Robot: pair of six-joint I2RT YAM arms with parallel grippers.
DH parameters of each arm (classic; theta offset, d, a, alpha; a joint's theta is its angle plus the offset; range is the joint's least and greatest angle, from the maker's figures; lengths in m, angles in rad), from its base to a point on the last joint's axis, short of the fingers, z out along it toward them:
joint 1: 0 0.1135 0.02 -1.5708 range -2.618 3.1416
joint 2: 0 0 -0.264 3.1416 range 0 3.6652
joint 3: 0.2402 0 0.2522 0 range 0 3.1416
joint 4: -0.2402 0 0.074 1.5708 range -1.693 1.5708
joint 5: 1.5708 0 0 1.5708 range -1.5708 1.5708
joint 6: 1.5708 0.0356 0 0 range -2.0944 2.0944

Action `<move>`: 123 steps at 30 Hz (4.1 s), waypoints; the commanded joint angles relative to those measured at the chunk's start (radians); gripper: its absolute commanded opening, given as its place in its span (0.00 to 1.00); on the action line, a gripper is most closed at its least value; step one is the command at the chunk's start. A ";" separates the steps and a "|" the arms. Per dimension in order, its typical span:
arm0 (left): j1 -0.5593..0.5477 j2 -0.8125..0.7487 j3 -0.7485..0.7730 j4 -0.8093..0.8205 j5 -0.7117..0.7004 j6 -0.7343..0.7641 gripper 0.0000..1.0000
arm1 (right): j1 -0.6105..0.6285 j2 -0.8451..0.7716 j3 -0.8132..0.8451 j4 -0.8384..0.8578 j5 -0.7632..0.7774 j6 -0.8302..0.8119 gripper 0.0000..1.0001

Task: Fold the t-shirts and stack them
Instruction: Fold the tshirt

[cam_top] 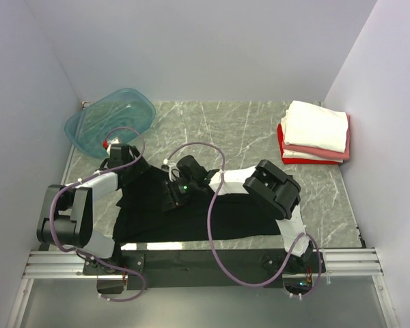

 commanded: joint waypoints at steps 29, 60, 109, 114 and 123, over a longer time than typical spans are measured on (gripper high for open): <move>0.077 -0.045 0.006 -0.012 -0.001 0.030 0.83 | -0.343 -0.546 -0.396 -0.150 0.219 -0.010 0.46; 0.091 0.020 0.101 -0.067 -0.177 0.053 0.81 | -1.172 -0.662 -0.452 -0.400 0.655 -0.033 0.51; 0.092 0.215 0.256 -0.006 0.010 0.047 0.16 | -1.130 -0.539 -0.461 -0.360 0.609 -0.059 0.06; 0.091 0.232 0.259 -0.006 0.022 0.045 0.01 | -1.130 -0.533 -0.453 -0.368 0.621 -0.057 0.00; 0.092 0.196 0.239 -0.027 -0.062 0.045 0.01 | -1.130 -0.545 -0.447 -0.384 0.685 -0.048 0.00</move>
